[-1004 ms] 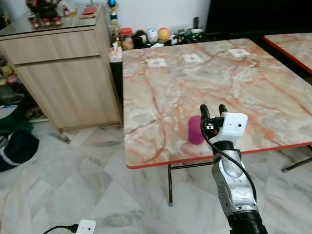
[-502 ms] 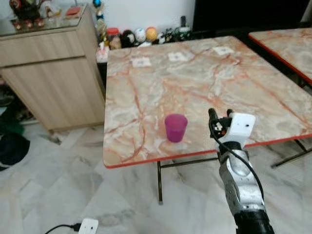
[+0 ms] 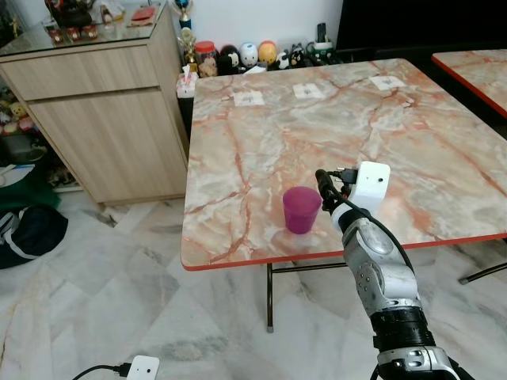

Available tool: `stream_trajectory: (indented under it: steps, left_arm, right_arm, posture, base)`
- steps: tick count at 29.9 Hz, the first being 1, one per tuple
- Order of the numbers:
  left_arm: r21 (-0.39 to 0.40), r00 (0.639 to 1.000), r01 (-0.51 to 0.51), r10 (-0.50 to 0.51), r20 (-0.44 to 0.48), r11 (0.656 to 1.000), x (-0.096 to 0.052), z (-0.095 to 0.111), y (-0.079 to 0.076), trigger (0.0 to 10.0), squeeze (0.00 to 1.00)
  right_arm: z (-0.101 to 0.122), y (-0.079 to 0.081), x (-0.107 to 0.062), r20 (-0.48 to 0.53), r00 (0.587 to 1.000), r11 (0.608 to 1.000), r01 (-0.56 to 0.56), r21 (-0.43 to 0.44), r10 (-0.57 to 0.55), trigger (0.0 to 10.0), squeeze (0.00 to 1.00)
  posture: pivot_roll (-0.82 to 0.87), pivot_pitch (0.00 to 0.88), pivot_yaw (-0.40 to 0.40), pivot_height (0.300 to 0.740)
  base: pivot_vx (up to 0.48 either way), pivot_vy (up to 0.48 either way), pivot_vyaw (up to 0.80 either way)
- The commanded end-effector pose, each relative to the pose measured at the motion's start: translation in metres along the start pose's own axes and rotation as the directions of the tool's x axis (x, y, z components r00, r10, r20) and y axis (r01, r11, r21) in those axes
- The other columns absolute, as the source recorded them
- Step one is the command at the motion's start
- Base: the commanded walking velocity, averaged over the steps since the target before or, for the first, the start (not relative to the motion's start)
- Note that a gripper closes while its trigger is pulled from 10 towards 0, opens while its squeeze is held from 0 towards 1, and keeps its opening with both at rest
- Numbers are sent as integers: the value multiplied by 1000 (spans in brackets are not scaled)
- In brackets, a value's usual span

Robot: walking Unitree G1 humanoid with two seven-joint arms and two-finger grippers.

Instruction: Setting the table

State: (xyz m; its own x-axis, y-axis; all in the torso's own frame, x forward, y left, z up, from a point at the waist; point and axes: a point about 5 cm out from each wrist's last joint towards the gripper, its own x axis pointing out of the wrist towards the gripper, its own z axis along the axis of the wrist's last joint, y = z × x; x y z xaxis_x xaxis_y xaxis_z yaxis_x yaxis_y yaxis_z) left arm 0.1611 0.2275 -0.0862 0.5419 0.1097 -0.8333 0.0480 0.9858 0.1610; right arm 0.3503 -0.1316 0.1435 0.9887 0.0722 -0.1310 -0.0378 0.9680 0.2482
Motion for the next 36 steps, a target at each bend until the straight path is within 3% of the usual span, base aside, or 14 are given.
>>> stream_trajectory:
  steps: [1,16,25,36]
  left_arm:
    - [4,1000,-10,10,-25,1000,-1,-6,4,10000,0]
    - [0,1000,-9,9,-24,1000,-1,-6,3,10000,0]
    - [-3,1000,-12,12,-21,1000,-1,-6,4,10000,0]
    - [-3,1000,-10,10,-22,1000,-1,-6,3,10000,0]
  right_arm:
    - [-6,-1,-2,-50,999,1000,3,16,-2,10000,0]
    - [-15,-1,-4,-146,989,999,-30,13,32,10000,0]
    - [-10,2,0,-133,989,998,-56,19,58,10000,0]
    - [-24,1,5,-197,979,998,-50,49,59,10000,0]
  posture:
    - [-87,30,47,740]
    - [-84,31,44,740]
    - [-83,30,44,740]
    - [-79,29,43,740]
  base:
    - [0,0,0]
    - [0,0,0]
    - [0,0,0]
    - [0,0,0]
